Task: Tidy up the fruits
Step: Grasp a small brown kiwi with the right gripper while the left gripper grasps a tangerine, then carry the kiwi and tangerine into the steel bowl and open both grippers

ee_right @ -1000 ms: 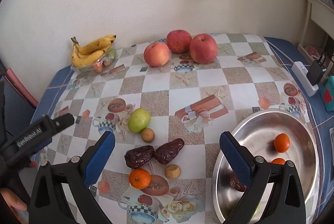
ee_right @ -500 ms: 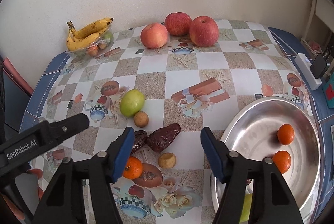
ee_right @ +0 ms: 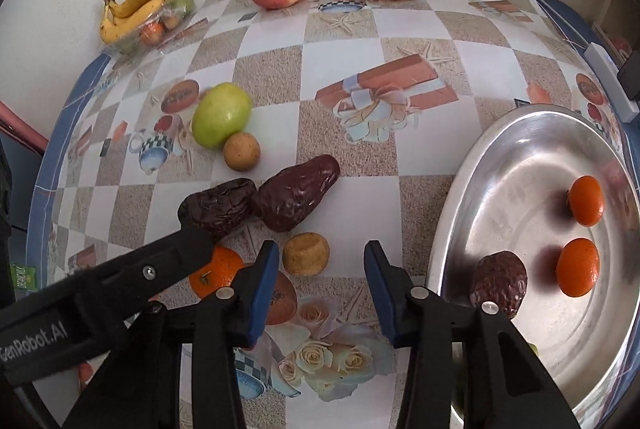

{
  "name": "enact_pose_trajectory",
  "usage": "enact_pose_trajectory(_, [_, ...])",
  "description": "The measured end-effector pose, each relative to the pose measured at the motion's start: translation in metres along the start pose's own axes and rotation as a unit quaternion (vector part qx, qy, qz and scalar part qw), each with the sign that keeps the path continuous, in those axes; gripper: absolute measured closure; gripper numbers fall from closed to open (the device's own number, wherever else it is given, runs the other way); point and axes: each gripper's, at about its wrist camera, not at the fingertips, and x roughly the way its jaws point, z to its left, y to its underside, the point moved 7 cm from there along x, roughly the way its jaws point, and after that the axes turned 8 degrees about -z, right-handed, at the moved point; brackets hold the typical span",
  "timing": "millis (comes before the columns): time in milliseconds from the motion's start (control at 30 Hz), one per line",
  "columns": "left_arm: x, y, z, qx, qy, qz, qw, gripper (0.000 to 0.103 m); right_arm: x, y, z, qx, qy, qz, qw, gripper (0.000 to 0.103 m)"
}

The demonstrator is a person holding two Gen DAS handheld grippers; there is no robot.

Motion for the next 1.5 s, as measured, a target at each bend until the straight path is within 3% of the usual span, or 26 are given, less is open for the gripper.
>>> enact_pose_trajectory(100, [0.002, 0.001, 0.002, -0.009, 0.003, 0.005, 0.9999, 0.020, 0.004, 0.001, 0.001, 0.005, -0.008, 0.002, 1.000, 0.062])
enact_pose_trajectory(167, [0.003, 0.003, 0.003, -0.015, 0.008, 0.010, 0.9998, 0.021, 0.005, 0.000, 0.000, 0.012, -0.012, 0.000, 1.000, 0.071])
enact_pose_trajectory(300, [0.004, 0.005, 0.001, -0.019, 0.015, 0.015, 0.9996, 0.025, 0.005, 0.000, -0.001, 0.018, -0.018, 0.002, 1.000, 0.076])
enact_pose_trajectory(533, [0.008, 0.011, -0.006, -0.005, 0.020, 0.028, 0.9994, 0.055, -0.001, 0.007, -0.010, 0.027, -0.003, 0.012, 1.000, 0.076])
enact_pose_trajectory(667, [0.009, 0.014, -0.007, -0.010, 0.026, 0.031, 0.9991, 0.063, -0.003, 0.009, -0.012, 0.027, 0.001, 0.013, 1.000, 0.076])
enact_pose_trajectory(1000, [0.004, 0.014, -0.010, -0.013, 0.037, 0.027, 0.9989, 0.065, -0.006, 0.006, -0.013, 0.030, -0.001, 0.008, 1.000, 0.076])
enact_pose_trajectory(1500, [-0.018, 0.006, -0.029, -0.012, 0.087, -0.002, 0.9961, 0.065, -0.037, -0.008, -0.016, 0.036, -0.008, -0.039, 0.999, 0.076])
